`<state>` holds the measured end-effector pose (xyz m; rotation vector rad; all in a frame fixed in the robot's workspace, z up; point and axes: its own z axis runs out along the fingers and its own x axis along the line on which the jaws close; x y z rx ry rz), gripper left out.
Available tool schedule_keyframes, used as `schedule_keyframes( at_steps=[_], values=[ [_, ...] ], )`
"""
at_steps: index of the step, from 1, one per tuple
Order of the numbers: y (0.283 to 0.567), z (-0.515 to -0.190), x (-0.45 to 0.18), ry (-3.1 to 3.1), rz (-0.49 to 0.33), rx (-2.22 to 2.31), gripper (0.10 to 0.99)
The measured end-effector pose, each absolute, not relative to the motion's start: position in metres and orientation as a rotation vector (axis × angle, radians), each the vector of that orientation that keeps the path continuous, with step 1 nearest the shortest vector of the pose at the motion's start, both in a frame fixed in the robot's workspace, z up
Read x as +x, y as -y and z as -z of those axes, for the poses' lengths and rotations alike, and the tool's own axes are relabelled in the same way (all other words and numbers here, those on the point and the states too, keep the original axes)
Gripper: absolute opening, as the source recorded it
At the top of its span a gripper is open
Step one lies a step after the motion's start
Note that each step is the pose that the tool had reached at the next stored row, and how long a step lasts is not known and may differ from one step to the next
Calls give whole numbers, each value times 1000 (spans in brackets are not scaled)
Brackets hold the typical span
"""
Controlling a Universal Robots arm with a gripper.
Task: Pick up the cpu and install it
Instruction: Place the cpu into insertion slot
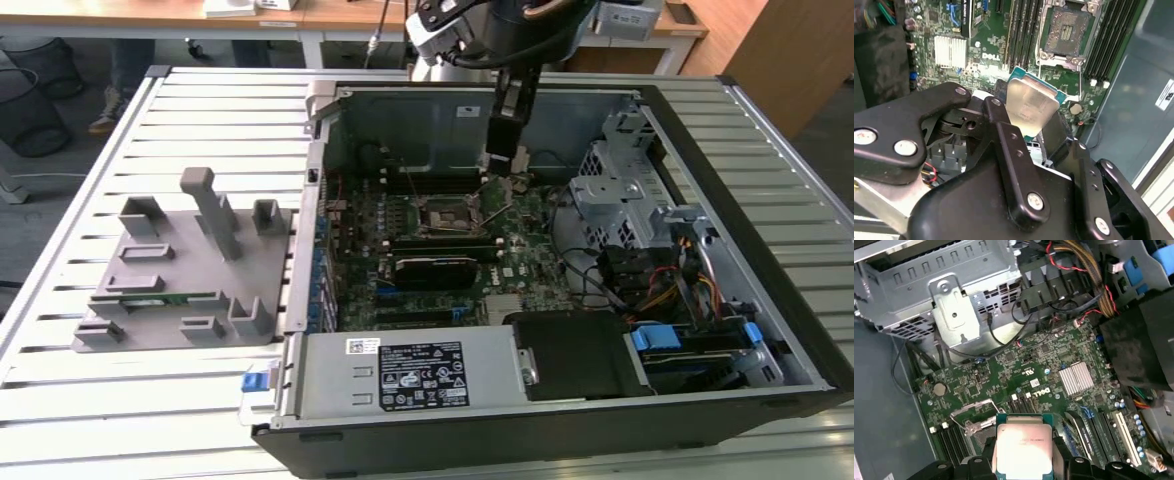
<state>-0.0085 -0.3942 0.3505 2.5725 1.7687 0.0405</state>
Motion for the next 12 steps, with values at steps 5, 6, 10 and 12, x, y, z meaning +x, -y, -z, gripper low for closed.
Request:
schedule_keyframes(
  at_steps=[5,6,10,12],
  values=[
    [394,-350,-8,-1854,-41,2512,529],
    [394,-350,-8,-1863,-42,2506,529],
    [394,-350,-9,-1884,-42,2491,529],
    [394,-350,-9,-1901,-42,2478,529]
  ],
)
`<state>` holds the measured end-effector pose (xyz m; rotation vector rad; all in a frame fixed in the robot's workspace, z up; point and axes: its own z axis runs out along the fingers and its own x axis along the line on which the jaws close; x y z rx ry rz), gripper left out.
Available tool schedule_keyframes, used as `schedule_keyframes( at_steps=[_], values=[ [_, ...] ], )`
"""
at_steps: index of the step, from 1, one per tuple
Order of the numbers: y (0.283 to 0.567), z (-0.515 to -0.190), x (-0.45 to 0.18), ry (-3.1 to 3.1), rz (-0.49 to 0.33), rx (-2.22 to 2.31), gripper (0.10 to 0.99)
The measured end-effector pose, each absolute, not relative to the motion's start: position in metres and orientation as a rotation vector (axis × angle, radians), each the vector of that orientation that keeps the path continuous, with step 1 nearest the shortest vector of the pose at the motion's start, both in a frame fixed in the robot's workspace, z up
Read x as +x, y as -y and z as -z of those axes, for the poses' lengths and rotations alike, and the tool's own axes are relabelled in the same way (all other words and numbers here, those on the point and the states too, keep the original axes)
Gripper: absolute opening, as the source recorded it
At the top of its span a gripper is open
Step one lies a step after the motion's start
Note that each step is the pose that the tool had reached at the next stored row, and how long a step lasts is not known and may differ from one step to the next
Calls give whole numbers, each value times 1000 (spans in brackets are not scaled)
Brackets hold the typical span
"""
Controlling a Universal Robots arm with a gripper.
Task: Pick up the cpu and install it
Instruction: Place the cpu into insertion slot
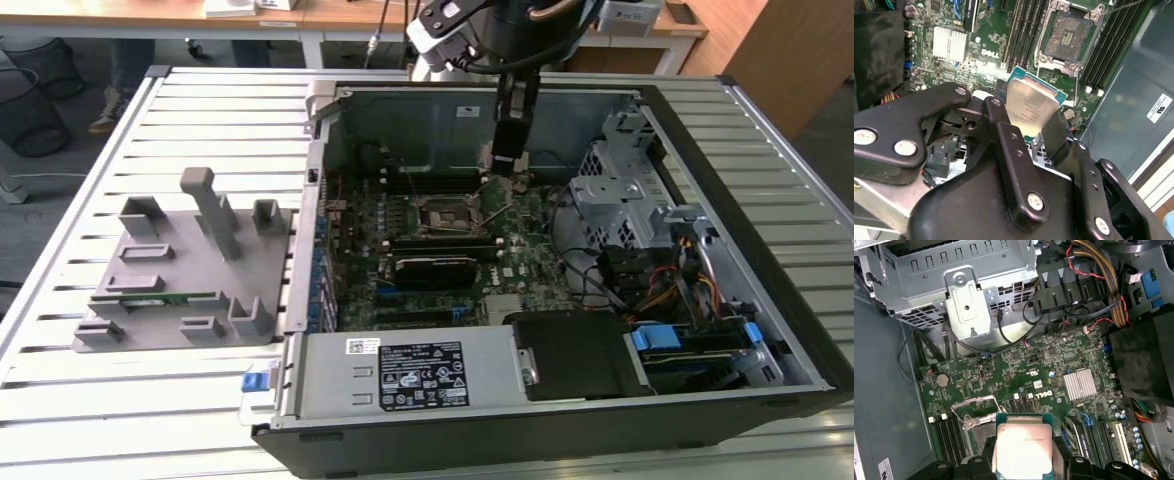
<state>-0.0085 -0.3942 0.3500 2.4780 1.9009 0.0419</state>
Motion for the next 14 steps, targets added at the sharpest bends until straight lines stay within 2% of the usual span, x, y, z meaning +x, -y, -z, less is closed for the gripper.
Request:
schedule_keyframes(
  at_steps=[14],
  values=[
    [394,-350,-8,-2008,-43,2393,529]
  ],
)
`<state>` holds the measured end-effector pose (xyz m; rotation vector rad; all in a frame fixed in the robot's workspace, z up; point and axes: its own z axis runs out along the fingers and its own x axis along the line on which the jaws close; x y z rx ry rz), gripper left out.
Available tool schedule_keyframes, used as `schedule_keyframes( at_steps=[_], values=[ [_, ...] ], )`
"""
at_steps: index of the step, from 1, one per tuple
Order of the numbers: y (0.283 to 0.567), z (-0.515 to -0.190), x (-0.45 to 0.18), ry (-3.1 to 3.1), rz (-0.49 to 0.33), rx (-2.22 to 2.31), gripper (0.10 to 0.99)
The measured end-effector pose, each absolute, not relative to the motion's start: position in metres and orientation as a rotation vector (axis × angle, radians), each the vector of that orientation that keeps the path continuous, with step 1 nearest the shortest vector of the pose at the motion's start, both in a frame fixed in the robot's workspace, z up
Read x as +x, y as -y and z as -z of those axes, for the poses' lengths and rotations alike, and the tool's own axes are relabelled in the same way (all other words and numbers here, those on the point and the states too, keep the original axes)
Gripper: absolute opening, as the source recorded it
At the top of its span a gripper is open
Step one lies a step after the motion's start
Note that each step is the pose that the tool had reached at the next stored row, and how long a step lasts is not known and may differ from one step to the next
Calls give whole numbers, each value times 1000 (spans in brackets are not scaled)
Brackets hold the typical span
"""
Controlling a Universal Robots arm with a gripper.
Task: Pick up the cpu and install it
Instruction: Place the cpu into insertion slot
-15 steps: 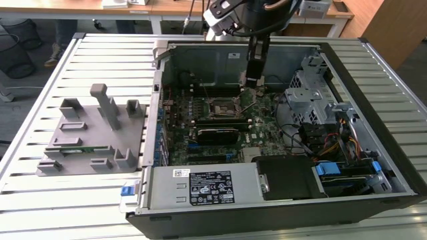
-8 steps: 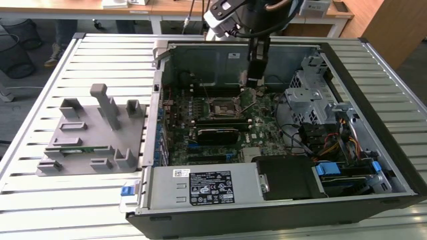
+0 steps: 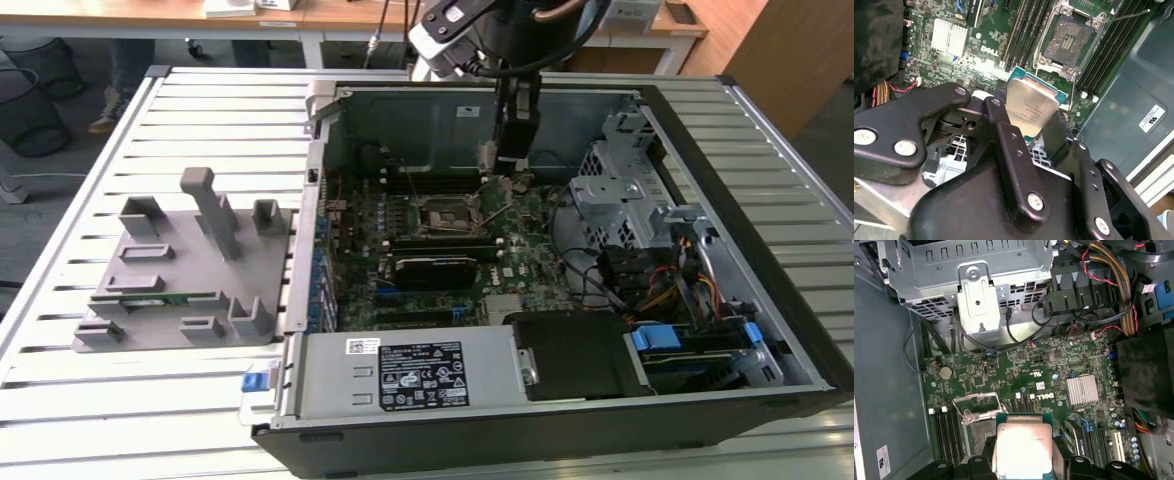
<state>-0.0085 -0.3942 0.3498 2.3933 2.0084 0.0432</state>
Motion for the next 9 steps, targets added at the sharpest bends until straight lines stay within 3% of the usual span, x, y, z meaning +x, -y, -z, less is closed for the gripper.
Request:
schedule_keyframes(
  at_steps=[9],
  values=[
    [394,-350,-8,-2056,-44,2354,529]
  ],
)
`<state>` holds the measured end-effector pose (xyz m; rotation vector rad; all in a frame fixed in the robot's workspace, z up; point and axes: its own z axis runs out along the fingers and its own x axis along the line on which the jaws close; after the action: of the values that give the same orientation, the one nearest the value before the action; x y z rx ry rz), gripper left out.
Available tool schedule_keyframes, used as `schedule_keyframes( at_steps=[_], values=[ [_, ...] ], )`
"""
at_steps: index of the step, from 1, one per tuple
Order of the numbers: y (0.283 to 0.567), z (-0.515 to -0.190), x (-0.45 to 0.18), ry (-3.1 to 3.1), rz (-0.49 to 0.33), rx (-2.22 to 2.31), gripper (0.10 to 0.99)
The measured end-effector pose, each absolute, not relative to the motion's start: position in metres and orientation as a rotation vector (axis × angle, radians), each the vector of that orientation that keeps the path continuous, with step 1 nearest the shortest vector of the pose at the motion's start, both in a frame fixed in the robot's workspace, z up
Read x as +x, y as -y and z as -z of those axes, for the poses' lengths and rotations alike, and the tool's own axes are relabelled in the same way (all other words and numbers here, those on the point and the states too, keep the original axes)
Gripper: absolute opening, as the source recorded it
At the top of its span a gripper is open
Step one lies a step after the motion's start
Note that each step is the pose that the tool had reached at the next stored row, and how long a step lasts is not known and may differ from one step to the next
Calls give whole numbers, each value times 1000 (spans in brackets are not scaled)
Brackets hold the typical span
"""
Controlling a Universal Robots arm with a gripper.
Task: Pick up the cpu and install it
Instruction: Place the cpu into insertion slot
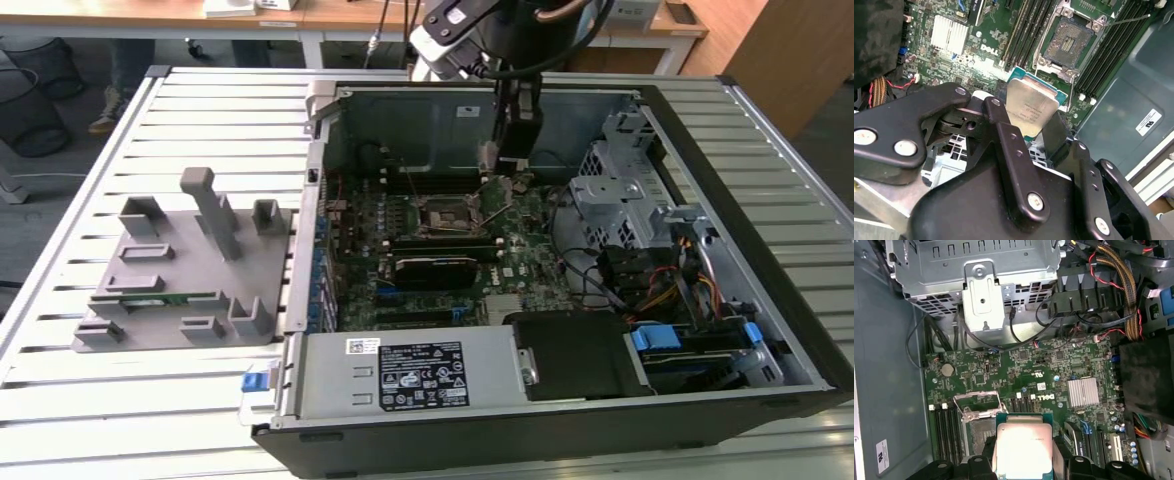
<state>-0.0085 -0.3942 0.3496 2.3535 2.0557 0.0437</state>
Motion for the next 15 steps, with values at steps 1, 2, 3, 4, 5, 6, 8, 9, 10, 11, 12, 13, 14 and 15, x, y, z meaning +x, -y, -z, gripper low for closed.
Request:
schedule_keyframes(
  at_steps=[1,2,3,4,5,6,8,9,10,11,12,13,14,15],
  values=[
    [394,-350,-8,-2062,-44,2348,529],
    [394,-350,-8,-2068,-44,2343,529],
    [394,-350,-8,-2074,-44,2338,529],
    [394,-350,-8,-2080,-44,2332,529],
    [394,-350,-8,-2087,-44,2326,529],
    [394,-350,-9,-2093,-44,2321,529],
    [394,-350,-8,-2105,-44,2310,529],
    [394,-349,-9,-2112,-44,2304,529],
    [394,-349,-8,-2118,-44,2299,529],
    [394,-349,-8,-2124,-44,2293,529],
    [394,-349,-8,-2130,-44,2287,529],
    [394,-349,-8,-2137,-45,2282,529],
    [394,-349,-8,-2143,-45,2276,529],
    [394,-349,-8,-2149,-45,2270,529]
  ],
)
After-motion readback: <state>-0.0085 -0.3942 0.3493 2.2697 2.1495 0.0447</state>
